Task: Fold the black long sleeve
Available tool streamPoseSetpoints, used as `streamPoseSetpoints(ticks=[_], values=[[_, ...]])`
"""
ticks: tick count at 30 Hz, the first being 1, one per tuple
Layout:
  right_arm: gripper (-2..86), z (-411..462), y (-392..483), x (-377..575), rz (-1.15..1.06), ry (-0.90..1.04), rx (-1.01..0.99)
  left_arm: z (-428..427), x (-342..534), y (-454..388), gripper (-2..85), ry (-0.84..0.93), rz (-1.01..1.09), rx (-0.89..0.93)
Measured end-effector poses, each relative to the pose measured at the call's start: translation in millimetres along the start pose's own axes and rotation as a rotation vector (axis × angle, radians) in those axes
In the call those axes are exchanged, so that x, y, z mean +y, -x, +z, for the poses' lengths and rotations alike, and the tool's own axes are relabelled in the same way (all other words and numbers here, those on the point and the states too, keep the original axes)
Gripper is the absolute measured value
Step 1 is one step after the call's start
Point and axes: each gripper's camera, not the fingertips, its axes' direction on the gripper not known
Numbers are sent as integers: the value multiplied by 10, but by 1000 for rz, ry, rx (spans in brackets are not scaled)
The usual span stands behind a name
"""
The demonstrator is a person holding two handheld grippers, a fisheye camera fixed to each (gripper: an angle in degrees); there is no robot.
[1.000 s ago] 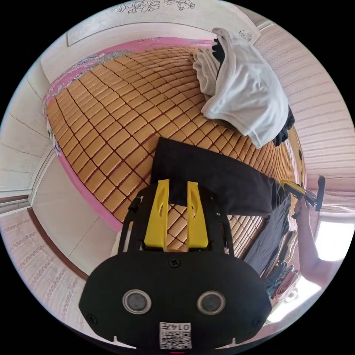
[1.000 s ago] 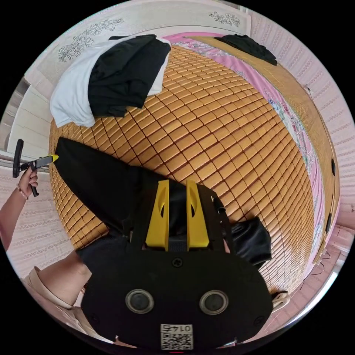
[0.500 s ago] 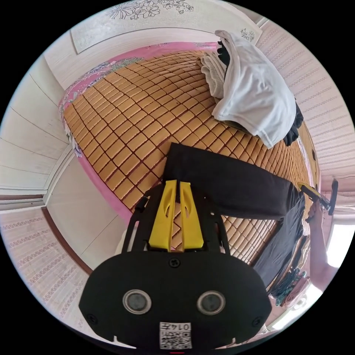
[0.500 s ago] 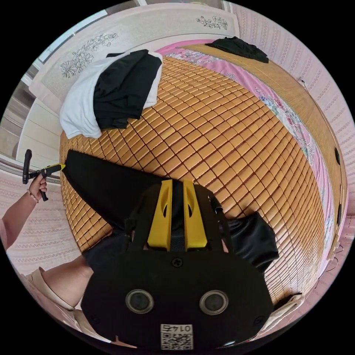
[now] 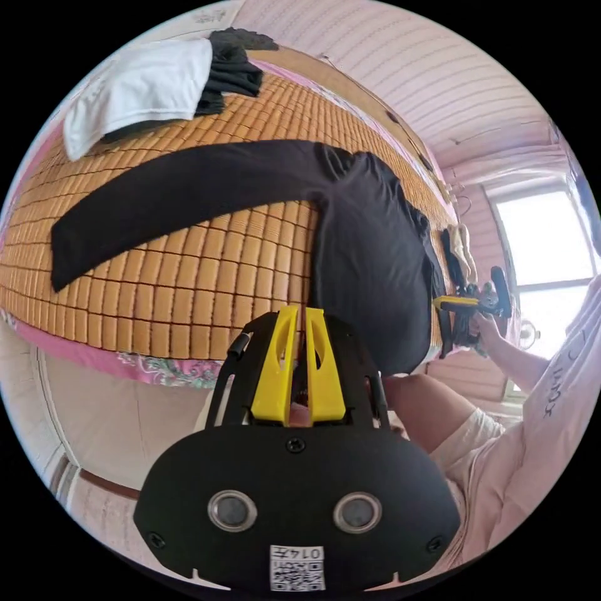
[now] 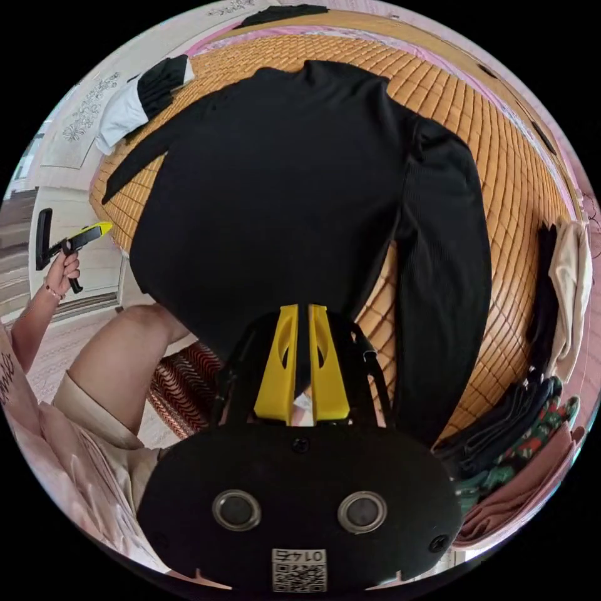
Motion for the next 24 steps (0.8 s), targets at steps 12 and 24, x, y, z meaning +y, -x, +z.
streamPoseSetpoints(ticks=[12, 24], values=[[-3, 404, 549, 855, -17, 44, 259, 676, 123, -469, -8, 257, 289, -170], [-9, 266, 772, 1489, 83, -136, 171, 508, 845, -471, -10, -11, 285, -182]])
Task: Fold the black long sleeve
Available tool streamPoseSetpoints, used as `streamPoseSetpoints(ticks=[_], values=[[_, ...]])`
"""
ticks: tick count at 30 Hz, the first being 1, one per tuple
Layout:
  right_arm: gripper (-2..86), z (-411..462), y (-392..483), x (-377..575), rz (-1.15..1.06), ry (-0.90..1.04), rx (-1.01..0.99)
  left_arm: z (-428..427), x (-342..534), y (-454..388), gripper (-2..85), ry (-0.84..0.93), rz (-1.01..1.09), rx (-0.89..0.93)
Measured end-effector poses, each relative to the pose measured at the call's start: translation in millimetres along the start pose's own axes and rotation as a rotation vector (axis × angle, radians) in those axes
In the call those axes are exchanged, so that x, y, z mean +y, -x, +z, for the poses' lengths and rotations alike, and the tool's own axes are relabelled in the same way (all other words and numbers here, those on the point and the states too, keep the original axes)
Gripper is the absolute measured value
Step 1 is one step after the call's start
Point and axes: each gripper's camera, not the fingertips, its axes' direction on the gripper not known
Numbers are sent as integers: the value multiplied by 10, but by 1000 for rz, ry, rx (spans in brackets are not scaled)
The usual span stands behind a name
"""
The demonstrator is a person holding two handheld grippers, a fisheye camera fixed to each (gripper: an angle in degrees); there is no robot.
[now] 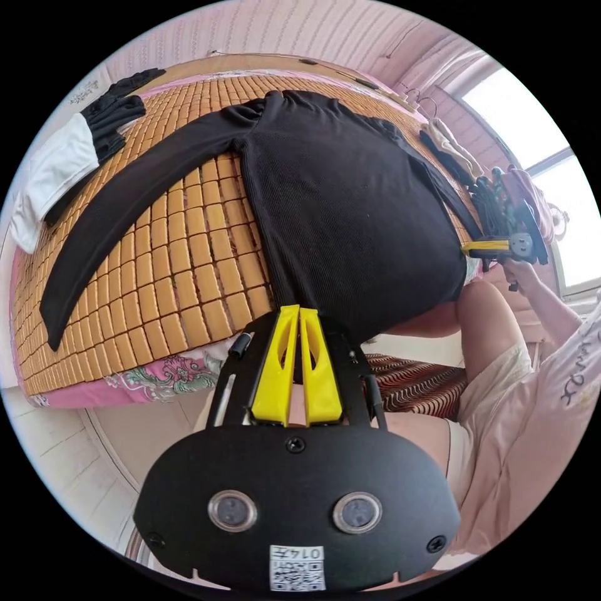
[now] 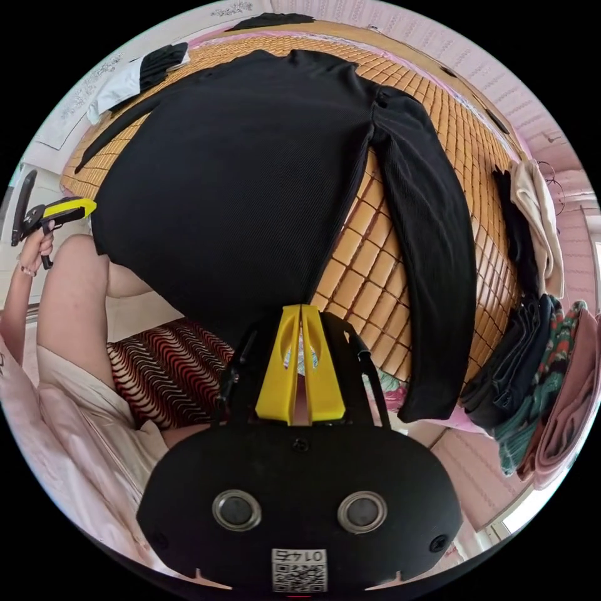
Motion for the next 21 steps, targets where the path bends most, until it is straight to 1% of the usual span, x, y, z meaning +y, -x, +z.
streamPoseSetpoints(ticks=[2, 4, 7, 9, 10, 12, 13, 14, 15, 16, 18, 20, 21], values=[[-9, -43, 168, 226, 2, 25, -27, -44, 120, -47, -10, 25, 0, -10], [-9, -63, 346, 370, -37, 65, 10, -97, 272, -77, -10, 57, 0, -46], [-9, -190, 606, 497, -62, 60, 70, -367, 575, 30, -10, -58, -66, -64], [-10, -308, 758, 469, -73, 35, 62, -707, 812, 333, -10, -296, -225, -69], [-10, -393, 867, 402, -87, 14, 47, -795, 869, 429, -9, -363, -271, -69], [-10, -530, 1068, 221, -132, -11, 24, -1123, 1088, 798, -8, -648, -438, -104], [-10, -635, 1231, 63, -181, -34, 2, -1186, 1138, 884, -8, -715, -469, -122], [-10, -746, 1420, -118, -234, -63, -12, -1273, 1229, 1063, -7, -824, -534, -167], [-10, -801, 1522, -217, -262, -78, -16, -1316, 1300, 1262, -4, -890, -610, -212], [-10, -912, 1745, -428, -316, -111, -22, -1321, 1331, 1367, -1, -908, -655, -233], [-10, -1073, 2124, -770, -404, -158, -36, -1273, 1459, 1753, 23, -919, -812, -251], [-9, -1282, 2706, -1243, -542, -215, -53, -1191, 1587, 1906, 47, -934, -849, -215], [-9, -1329, 2862, -1361, -580, -227, -51, -1111, 1688, 1942, 57, -964, -851, -229]])
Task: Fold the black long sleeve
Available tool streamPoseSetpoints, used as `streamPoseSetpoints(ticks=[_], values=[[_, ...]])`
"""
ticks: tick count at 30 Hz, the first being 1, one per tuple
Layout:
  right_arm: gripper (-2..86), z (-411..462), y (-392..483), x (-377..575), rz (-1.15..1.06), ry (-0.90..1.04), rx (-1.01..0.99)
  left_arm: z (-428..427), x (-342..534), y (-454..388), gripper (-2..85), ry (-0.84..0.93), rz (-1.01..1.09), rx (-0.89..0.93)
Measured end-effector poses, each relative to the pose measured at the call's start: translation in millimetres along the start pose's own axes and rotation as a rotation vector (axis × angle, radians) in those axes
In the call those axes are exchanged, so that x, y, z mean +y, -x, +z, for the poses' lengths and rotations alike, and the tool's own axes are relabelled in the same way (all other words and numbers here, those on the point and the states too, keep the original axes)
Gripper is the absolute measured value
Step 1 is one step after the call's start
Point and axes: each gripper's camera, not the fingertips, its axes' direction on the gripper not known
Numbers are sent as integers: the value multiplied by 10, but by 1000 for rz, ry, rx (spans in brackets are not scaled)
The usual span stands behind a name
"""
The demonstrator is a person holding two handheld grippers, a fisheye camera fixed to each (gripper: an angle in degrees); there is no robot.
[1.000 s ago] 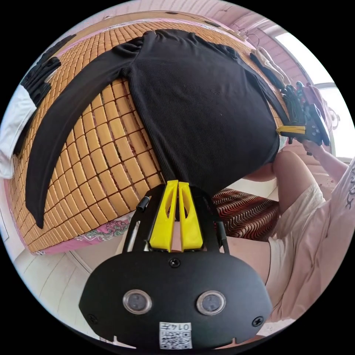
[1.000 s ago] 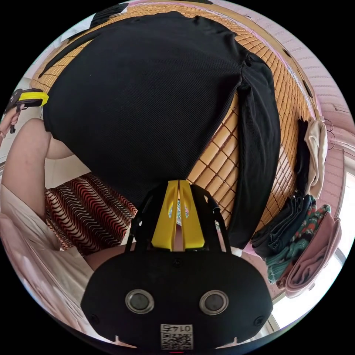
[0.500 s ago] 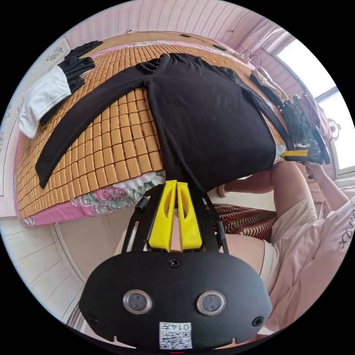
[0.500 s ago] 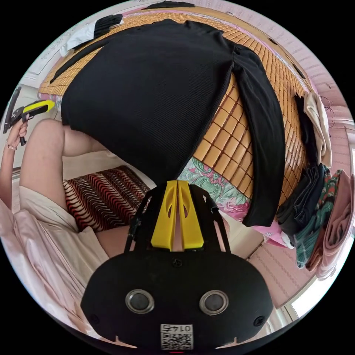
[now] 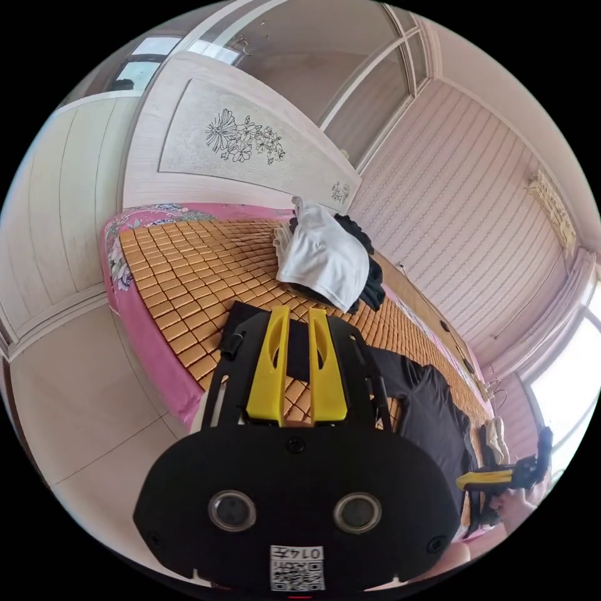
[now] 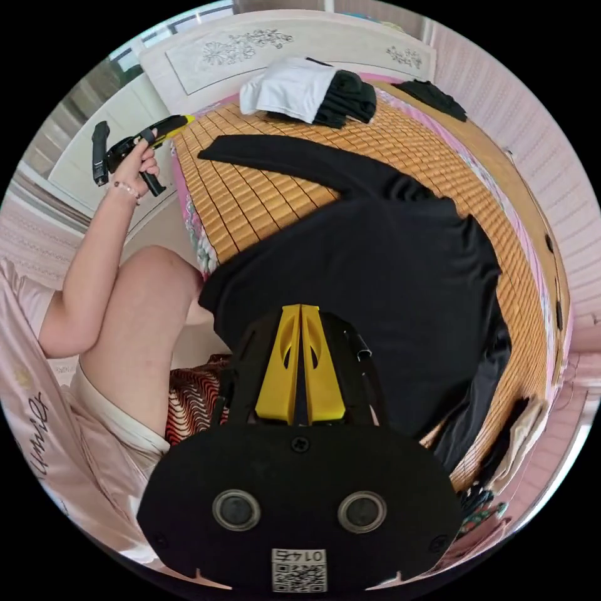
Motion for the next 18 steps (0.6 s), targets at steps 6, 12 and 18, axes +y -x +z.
streamPoseSetpoints(ticks=[6, 12, 18], values=[[11, 55, 699, -1828, -296, -58, 28, 96, -75, 546, 87, 27, -30, -135], [67, 239, 1459, -3101, -470, -95, 3, 226, -96, 967, 108, 126, -130, -98], [81, 497, 2133, -3807, -603, -84, 65, 400, -158, 1067, 111, 182, -129, -60]])
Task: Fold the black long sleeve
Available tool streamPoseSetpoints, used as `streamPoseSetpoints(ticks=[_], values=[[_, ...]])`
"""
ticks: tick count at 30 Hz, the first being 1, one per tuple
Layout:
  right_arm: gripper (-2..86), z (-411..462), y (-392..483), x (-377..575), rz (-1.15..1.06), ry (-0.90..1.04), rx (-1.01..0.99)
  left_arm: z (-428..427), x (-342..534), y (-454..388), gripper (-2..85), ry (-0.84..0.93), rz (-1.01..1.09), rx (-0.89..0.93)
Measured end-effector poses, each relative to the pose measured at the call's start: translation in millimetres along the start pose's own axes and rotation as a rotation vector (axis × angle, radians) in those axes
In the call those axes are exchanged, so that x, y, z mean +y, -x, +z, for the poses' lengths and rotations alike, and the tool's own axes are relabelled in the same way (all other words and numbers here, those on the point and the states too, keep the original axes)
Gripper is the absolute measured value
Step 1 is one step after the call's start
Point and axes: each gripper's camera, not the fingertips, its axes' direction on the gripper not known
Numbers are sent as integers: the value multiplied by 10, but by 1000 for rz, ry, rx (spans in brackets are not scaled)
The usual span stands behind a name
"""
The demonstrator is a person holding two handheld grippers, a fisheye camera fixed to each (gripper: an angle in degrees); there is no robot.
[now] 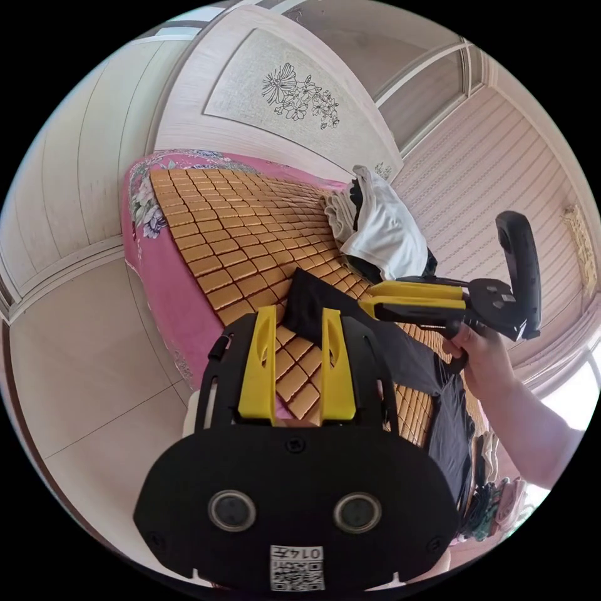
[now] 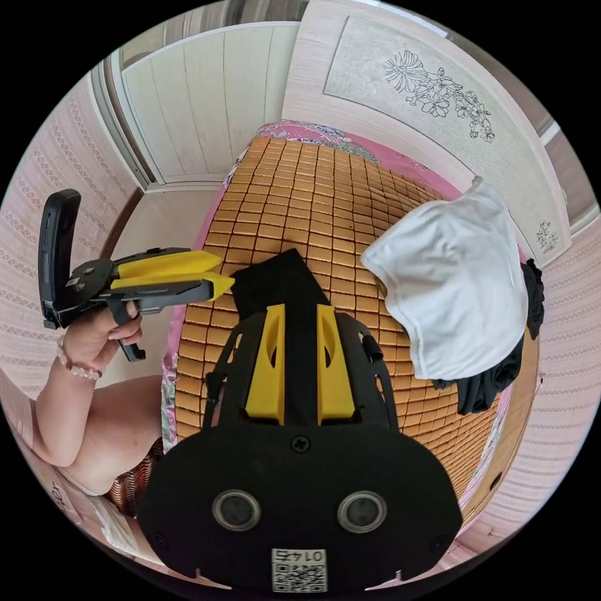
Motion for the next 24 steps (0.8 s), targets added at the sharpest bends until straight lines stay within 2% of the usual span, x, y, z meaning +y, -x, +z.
streamPoseSetpoints(ticks=[6, 13, 17, 24], values=[[95, 147, 130, -548, -46, -14, 34, 224, -62, 33, 112, 54, 19, -6], [111, 400, 174, -897, -65, 23, 38, 332, -57, -39, 109, 16, 108, -24], [77, 403, 152, -917, -60, 1, -71, 395, -88, -60, 85, 24, 108, -53], [54, 395, 176, -834, -59, -25, -79, 477, -106, -50, 41, 35, 77, -27]])
